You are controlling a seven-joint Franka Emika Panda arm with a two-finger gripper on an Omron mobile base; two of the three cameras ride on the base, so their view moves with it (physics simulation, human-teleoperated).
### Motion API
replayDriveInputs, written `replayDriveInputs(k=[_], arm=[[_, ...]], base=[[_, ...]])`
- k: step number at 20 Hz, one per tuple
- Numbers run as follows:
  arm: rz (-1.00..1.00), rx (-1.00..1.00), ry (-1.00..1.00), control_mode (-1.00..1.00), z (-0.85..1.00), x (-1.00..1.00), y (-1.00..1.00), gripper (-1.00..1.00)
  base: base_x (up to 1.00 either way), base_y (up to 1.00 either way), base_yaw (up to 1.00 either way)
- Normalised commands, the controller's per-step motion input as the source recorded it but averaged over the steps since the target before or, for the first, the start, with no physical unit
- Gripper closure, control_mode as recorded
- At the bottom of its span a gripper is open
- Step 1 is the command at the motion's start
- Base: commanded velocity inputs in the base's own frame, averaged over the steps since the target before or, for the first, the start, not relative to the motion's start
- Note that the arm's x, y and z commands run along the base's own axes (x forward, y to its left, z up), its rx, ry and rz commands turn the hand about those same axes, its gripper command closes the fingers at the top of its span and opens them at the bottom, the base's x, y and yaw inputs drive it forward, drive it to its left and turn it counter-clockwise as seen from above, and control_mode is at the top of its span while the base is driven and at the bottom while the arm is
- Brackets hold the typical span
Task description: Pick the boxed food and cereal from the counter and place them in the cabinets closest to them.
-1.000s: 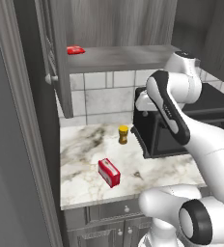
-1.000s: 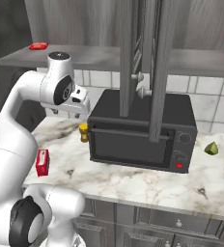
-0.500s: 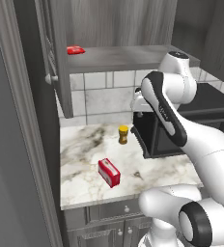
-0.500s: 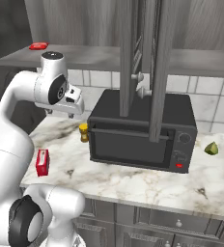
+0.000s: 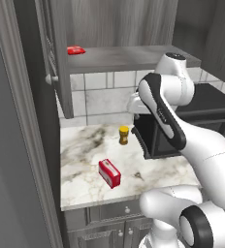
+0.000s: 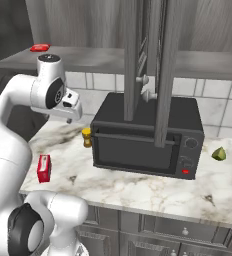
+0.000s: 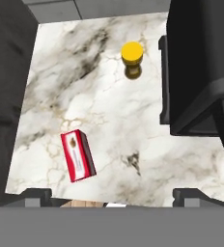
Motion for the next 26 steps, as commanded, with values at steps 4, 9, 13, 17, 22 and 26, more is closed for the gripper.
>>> replayDriveInputs(k=[4, 9, 13, 17, 22, 26], arm=[[0.01, 0.0, 0.02, -1.0, -0.14, -0.09, 0.06, -1.0], [0.0, 0.0, 0.01, -1.0, -0.13, -0.05, 0.03, -1.0], [0.0, 0.0, 0.02, -1.0, -0.17, -0.03, 0.04, -1.0], [0.01, 0.0, 0.02, -1.0, -0.23, -0.02, 0.06, -1.0], [0.01, 0.0, 0.03, -1.0, -0.27, -0.01, 0.07, -1.0], [0.01, 0.0, 0.01, -1.0, -0.26, 0.0, 0.1, -1.0]], base=[[0.0, 0.0, 0.0], [0.0, 0.0, 0.0], [0.0, 0.0, 0.0], [0.0, 0.0, 0.0], [0.0, 0.0, 0.0], [0.0, 0.0, 0.0]])
